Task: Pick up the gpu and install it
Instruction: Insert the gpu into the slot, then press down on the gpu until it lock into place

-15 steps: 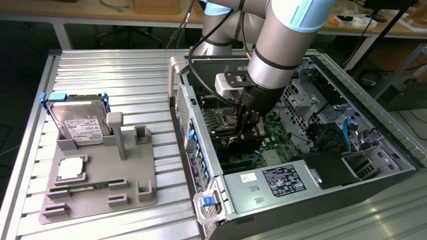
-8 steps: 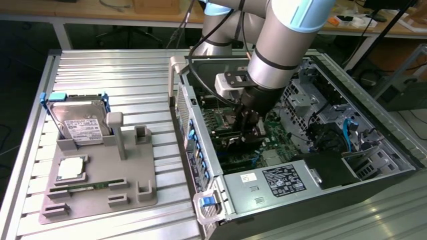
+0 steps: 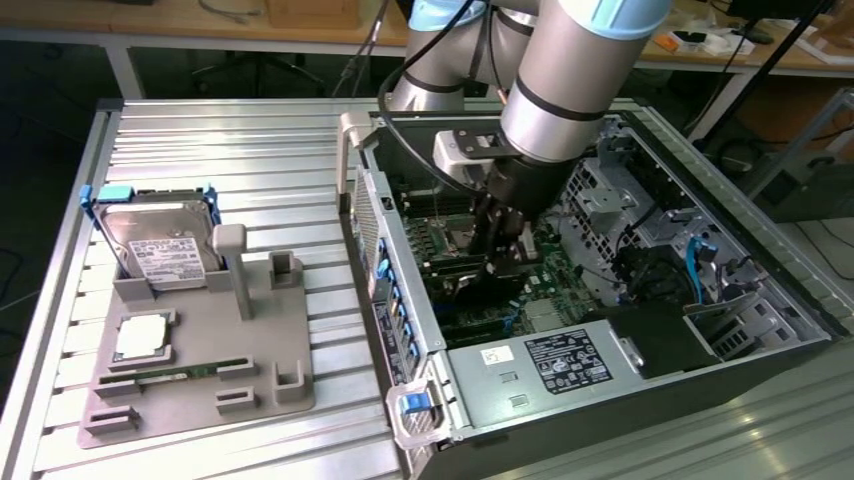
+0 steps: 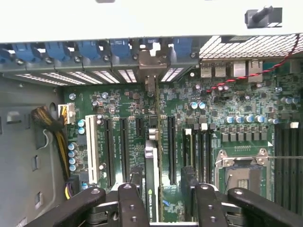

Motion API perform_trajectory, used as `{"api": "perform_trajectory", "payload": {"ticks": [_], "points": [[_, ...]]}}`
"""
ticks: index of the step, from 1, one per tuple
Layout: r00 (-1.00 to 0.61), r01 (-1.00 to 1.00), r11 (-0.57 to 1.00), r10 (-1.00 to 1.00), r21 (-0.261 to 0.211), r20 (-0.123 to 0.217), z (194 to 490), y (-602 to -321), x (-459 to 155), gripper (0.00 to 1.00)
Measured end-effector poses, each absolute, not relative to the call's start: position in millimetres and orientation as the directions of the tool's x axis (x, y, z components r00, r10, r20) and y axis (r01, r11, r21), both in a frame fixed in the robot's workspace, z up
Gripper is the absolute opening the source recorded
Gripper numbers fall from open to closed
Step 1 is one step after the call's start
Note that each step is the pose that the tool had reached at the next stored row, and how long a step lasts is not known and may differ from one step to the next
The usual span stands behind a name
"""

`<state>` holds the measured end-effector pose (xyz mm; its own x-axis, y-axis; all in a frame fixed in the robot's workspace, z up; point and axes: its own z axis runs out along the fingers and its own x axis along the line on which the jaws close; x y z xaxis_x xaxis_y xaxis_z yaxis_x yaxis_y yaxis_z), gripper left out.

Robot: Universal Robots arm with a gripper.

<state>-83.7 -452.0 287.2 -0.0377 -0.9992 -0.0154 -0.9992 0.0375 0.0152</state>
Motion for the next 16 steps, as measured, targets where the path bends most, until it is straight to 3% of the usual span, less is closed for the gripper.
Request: {"api": "perform_trajectory", "payload": {"ticks": [1, 3, 8, 16], "points": [[-0.038, -0.999, 0.038, -0.999, 0.015, -0.015, 287.2, -452.0, -83.7, 0.38], [-0.038, -0.999, 0.038, -0.999, 0.015, -0.015, 287.2, -451.9, -83.7, 0.38], [-0.038, -0.999, 0.038, -0.999, 0.015, -0.015, 287.4, -451.9, -83.7, 0.11], [-0.038, -0.999, 0.038, -0.999, 0.015, -0.015, 287.9, -451.9, -83.7, 0.11]]}}
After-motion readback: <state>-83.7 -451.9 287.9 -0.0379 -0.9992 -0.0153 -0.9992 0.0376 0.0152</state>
